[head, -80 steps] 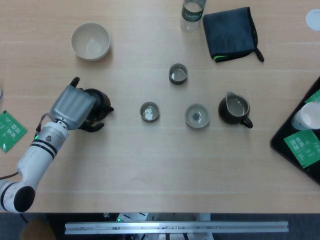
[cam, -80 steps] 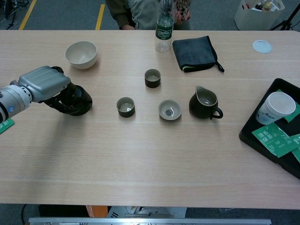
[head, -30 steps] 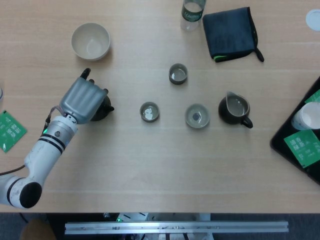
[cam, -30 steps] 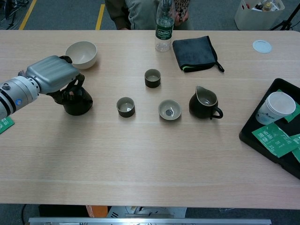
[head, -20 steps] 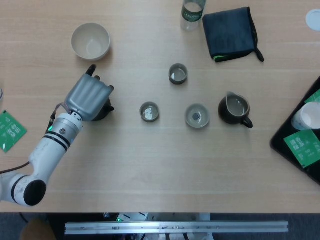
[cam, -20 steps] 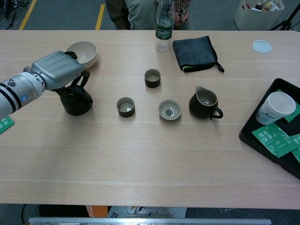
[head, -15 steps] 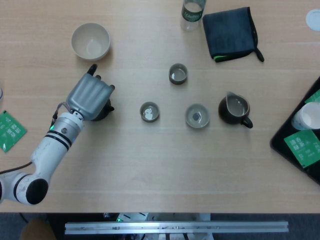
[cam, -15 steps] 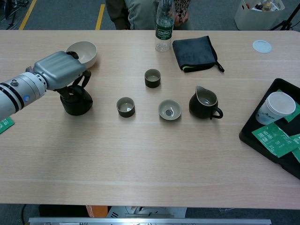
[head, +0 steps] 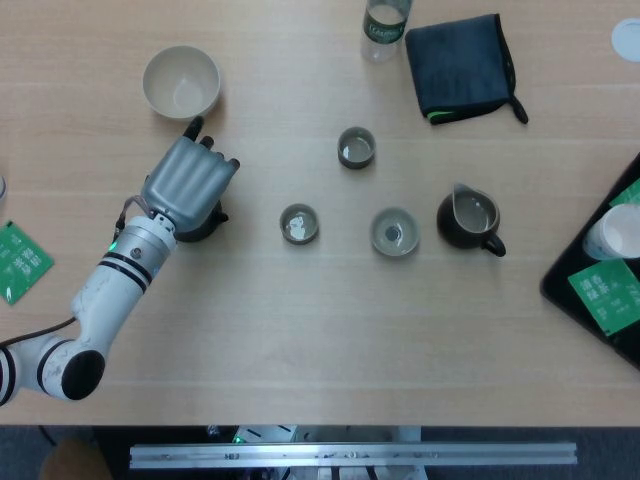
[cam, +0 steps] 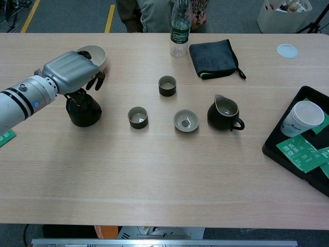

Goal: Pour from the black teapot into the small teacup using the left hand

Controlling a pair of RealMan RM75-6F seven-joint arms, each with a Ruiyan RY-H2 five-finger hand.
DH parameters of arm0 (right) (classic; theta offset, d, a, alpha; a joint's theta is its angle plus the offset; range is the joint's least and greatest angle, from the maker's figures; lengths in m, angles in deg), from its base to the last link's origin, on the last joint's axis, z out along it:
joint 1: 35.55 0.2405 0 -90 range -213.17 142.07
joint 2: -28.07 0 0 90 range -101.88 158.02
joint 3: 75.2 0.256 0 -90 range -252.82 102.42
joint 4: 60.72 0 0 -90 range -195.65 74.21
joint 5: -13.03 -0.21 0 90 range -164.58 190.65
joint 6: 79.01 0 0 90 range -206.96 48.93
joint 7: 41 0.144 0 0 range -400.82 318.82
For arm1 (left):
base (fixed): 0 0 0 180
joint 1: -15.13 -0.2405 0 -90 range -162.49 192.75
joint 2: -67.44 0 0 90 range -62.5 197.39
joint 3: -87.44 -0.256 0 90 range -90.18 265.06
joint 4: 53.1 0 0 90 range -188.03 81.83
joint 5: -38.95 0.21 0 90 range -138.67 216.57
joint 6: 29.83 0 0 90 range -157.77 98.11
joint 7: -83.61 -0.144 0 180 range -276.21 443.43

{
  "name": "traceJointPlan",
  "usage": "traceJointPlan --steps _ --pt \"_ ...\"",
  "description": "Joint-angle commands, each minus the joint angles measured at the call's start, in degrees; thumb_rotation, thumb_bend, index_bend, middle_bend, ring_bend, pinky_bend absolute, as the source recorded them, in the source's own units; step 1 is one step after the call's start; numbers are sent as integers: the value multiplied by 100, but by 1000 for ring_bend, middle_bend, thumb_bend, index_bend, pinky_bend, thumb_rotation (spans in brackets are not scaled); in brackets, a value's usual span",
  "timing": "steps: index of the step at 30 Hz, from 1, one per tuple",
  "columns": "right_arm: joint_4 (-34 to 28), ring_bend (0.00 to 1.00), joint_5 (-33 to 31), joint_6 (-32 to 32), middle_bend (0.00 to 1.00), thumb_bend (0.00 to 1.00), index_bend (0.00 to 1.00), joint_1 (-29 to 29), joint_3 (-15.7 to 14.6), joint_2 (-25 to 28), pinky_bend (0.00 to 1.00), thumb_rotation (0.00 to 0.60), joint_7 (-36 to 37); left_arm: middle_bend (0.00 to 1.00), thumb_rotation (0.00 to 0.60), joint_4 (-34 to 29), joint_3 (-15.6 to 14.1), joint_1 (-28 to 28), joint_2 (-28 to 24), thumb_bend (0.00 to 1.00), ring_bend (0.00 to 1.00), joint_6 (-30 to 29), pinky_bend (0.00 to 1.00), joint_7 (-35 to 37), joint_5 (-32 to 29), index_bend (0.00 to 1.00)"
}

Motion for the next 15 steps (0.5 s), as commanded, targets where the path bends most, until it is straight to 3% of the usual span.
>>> traceJointPlan --steps 1,15 --pt "-1 232 -2 6 386 0 358 -4 3 2 231 600 2 509 600 35 11 -11 18 205 304 7 135 96 69 454" --pt "35 232 9 23 386 0 358 -15 7 -14 231 600 40 316 600 292 -15 -88 38 205 163 63 121 447 435 249"
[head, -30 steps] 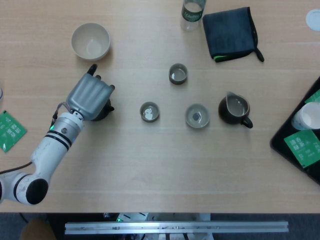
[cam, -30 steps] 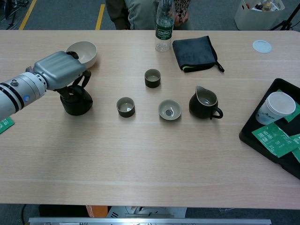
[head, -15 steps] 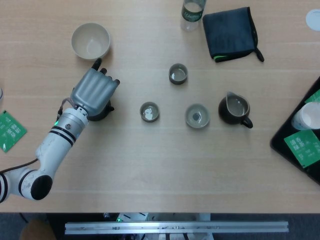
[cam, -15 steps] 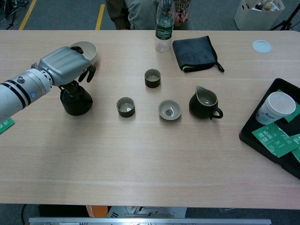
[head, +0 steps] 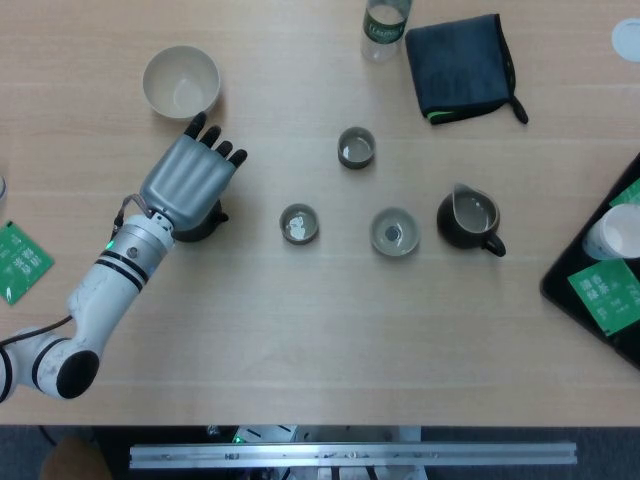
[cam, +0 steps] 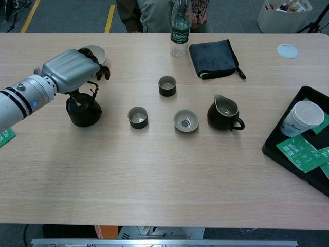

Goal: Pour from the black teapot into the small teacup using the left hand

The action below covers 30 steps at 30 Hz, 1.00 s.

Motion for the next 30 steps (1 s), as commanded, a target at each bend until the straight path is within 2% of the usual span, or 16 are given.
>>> traceJointPlan --steps 1,8,11,18,23,30 --pt "3 232 -1 1 386 0 358 -4 -2 0 231 600 2 302 600 96 4 -13 38 205 151 41 119 58 7 241" --pt "4 232 -17 4 386 0 358 -20 -2 5 231 600 4 273 600 439 45 18 190 205 131 208 113 46 -120 207" --pt "-4 232 -20 12 386 0 358 -27 1 16 231 600 2 273 596 534 85 81 220 205 131 355 111 -164 -436 208" --pt "-7 232 -30 11 386 0 358 -34 7 23 231 600 10 273 545 600 91 205 230 205 131 511 111 -669 -1158 207" --pt "4 232 -26 7 386 0 358 -31 10 16 231 600 25 273 543 649 34 276 246 205 131 537 111 -961 -1561 207" --pt "22 232 -13 4 386 0 358 -24 11 0 231 600 37 348 539 461 -37 341 156 204 180 426 111 -1190 -1848 283"
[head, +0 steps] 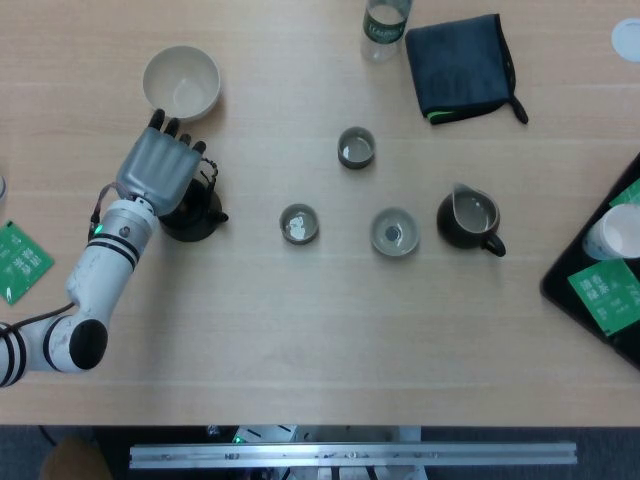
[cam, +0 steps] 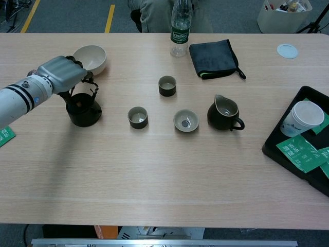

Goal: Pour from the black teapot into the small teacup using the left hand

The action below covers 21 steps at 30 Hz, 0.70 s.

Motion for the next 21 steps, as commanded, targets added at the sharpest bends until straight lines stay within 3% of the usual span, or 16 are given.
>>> traceJointPlan --steps 1,6,21 --pt "0 232 6 0 386 0 358 3 0 -4 231 600 -1 374 540 -115 -37 22 -62 205 205 -77 112 -39 -8 303" --pt "-6 232 18 -2 386 0 358 14 4 -11 231 600 -12 434 541 -387 -101 43 -184 205 261 -193 112 -123 -27 350" --pt "-22 232 24 31 386 0 358 -2 5 3 231 600 -8 437 539 -1011 -239 88 -454 205 263 -480 112 -304 -97 351"
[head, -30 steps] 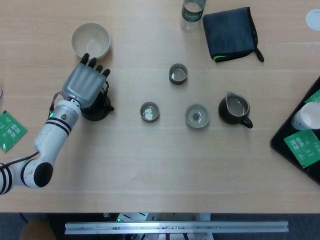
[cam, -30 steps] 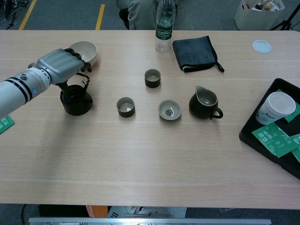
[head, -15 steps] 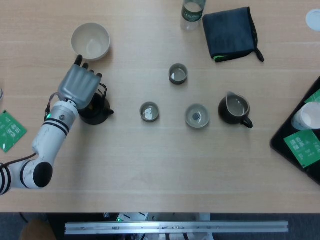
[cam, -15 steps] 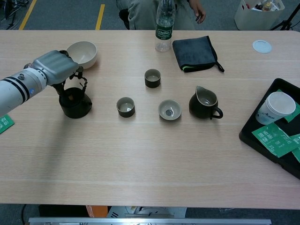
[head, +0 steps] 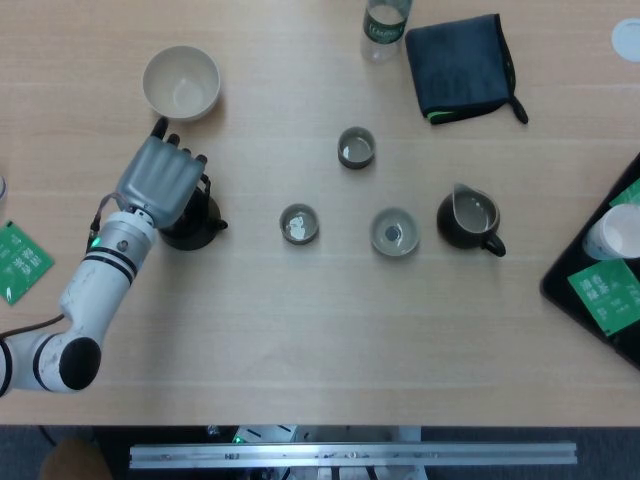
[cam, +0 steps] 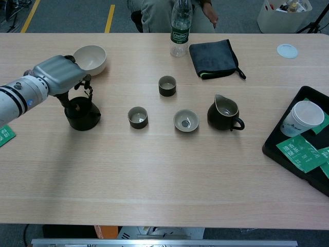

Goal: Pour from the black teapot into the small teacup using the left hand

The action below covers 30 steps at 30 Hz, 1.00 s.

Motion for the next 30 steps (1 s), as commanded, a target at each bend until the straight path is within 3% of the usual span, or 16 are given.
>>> traceJointPlan --steps 1,8,17,30 --pt "5 232 -1 -6 386 0 358 3 0 -5 231 600 1 437 541 -115 -45 21 -53 205 263 -55 112 -82 -44 351" --pt "19 232 -16 -31 386 0 358 12 4 -14 231 600 10 452 538 -217 -99 96 -28 205 274 -108 113 -228 -171 396" --pt "41 232 -47 -50 386 0 358 10 12 -18 231 600 31 539 539 -204 -141 174 69 205 364 -126 113 -284 -196 471" --pt "81 232 -82 -41 386 0 358 -8 28 -29 231 600 87 745 537 -279 -168 278 82 205 526 -153 112 -343 -279 645"
